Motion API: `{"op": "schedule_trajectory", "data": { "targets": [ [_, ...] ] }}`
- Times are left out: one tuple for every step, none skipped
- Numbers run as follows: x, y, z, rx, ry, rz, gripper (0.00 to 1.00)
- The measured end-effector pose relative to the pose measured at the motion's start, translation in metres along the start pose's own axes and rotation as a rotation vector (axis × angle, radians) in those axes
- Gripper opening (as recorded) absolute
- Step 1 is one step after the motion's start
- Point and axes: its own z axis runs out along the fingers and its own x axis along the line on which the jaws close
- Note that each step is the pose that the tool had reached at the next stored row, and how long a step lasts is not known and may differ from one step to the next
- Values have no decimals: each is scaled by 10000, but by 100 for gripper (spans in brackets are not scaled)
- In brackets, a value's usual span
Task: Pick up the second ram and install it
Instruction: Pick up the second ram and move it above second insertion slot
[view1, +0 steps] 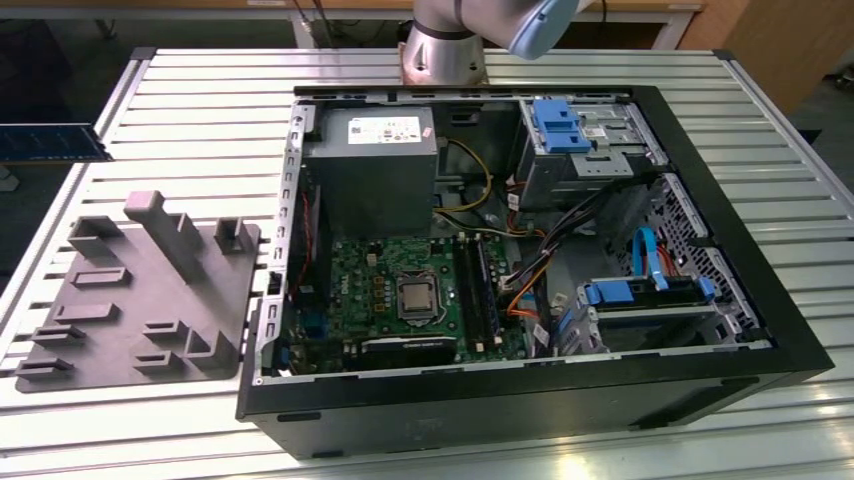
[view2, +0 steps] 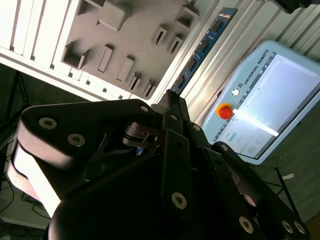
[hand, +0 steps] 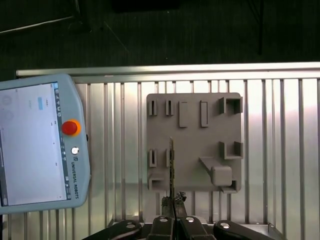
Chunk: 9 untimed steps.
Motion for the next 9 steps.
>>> {"op": "schedule_trajectory", "data": {
  "targets": [
    [0, -10, 0, 0, 0, 0, 12],
    [-1, -21, 0, 0, -1, 0, 12],
    [-1, -31, 0, 0, 0, 0, 12],
    [-1, -42, 0, 0, 0, 0, 12],
    [-1, -51, 0, 1, -1, 0, 12],
    [-2, -59, 1, 1, -1, 0, 12],
    [-2, -67, 0, 1, 0, 0, 12],
    [-2, -75, 0, 0, 0, 0, 12],
    [-2, -82, 0, 0, 0, 0, 12]
  ]
}}
